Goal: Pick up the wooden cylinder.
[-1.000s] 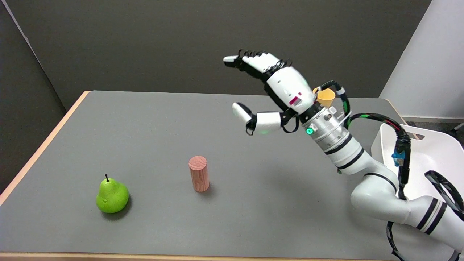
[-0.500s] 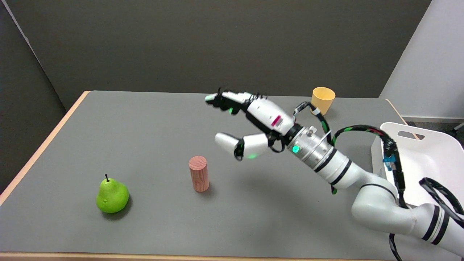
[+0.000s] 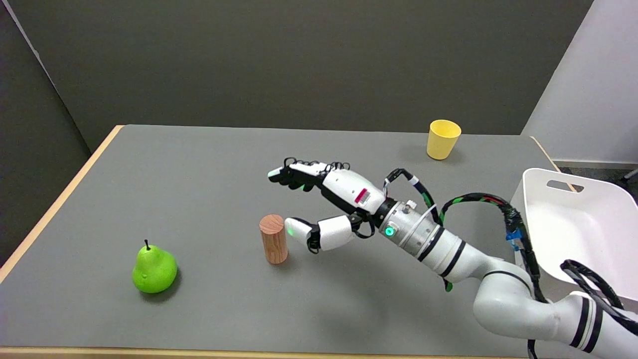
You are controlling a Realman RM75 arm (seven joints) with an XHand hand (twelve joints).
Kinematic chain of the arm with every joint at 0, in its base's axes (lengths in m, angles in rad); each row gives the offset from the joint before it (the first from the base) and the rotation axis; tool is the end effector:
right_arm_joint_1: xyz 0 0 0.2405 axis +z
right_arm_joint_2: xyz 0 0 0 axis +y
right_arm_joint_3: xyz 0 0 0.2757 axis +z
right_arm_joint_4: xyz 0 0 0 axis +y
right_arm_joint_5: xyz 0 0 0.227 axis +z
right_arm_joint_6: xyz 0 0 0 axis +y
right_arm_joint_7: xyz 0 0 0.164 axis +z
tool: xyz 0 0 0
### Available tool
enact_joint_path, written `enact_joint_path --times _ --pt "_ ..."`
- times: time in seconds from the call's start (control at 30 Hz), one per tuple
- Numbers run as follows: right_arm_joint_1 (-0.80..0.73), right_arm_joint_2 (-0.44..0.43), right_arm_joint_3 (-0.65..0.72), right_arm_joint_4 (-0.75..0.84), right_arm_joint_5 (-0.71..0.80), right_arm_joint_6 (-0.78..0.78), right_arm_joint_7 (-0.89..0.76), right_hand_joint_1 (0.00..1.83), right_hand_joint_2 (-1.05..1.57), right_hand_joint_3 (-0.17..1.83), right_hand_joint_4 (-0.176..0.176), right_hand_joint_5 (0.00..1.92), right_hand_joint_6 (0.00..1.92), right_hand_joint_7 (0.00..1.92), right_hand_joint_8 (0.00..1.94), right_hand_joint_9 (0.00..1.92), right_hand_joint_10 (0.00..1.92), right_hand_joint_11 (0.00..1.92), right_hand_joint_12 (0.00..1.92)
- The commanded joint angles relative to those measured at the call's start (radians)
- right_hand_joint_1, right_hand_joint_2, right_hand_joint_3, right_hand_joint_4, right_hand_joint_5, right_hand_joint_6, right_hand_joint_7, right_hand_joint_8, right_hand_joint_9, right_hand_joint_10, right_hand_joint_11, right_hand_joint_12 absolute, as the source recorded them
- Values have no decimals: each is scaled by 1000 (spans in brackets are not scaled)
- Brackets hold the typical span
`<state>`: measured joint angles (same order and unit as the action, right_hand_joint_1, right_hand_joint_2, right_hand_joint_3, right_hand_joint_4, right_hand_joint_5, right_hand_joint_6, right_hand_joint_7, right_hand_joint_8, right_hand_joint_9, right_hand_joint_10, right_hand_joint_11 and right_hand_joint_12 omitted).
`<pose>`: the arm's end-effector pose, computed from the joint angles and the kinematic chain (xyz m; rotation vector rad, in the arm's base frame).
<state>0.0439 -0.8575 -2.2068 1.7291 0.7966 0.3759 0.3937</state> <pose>-0.2379 -0.3325 0.2154 2.0619 -0.5315 0.4934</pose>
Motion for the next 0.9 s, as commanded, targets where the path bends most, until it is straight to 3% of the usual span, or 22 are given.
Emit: enact_joint_path --times 0.03,0.37,0.9 --pt "47 -104 -30 -117 -53 -33 -12 511 657 977 50 243 520 368 455 330 791 228 1413" --pt "125 -129 -61 -182 -60 -30 -4 548 658 978 34 242 516 373 464 328 802 243 1430" --pt "152 -179 -98 -299 -56 -38 23 581 673 903 46 261 476 406 411 330 848 288 1461"
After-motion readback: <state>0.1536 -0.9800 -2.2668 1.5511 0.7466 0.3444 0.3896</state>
